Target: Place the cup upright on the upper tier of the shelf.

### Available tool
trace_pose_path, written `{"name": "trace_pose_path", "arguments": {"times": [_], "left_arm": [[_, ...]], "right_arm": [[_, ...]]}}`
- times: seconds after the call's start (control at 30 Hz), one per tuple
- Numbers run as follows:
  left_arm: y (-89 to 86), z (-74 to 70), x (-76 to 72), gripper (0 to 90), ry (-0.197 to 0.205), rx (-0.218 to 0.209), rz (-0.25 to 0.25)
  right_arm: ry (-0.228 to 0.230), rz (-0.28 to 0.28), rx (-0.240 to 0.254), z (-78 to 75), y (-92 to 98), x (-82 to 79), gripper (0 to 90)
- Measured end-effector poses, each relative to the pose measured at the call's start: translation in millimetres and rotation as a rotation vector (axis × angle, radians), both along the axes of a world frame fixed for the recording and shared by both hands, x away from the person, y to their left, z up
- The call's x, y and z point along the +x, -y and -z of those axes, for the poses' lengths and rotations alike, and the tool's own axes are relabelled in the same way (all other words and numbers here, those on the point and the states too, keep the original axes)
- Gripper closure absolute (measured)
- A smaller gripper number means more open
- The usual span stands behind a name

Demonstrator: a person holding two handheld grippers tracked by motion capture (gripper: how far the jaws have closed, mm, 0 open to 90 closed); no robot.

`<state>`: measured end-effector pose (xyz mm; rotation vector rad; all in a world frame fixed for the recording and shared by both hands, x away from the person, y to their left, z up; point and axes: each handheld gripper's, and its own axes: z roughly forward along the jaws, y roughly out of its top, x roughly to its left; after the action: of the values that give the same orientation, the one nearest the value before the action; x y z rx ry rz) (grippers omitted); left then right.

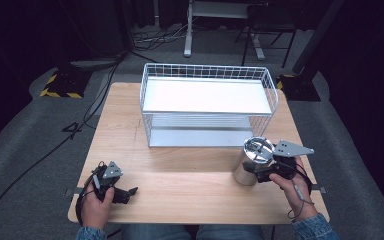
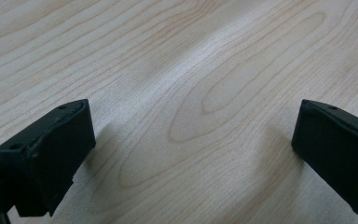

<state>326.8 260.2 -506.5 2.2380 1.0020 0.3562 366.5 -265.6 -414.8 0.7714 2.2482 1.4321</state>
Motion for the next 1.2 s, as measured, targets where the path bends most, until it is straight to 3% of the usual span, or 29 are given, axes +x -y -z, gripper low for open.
{"name": "trace_pose_path", "arguments": {"times": [0.93,1.2], "left_arm": [[0.1,0.2,-0.1,0.0,0.003,-0.001,-0.002],[0.1,0.2,0.0,0.0,0.003,0.0,-0.002]], "right_arm": [[0.021,-0.021,-0.013,-78.2,-3.9,3.3,3.8],[0.016,-0.011,0.007,-100.2,0.1,5.9,3.8]]}}
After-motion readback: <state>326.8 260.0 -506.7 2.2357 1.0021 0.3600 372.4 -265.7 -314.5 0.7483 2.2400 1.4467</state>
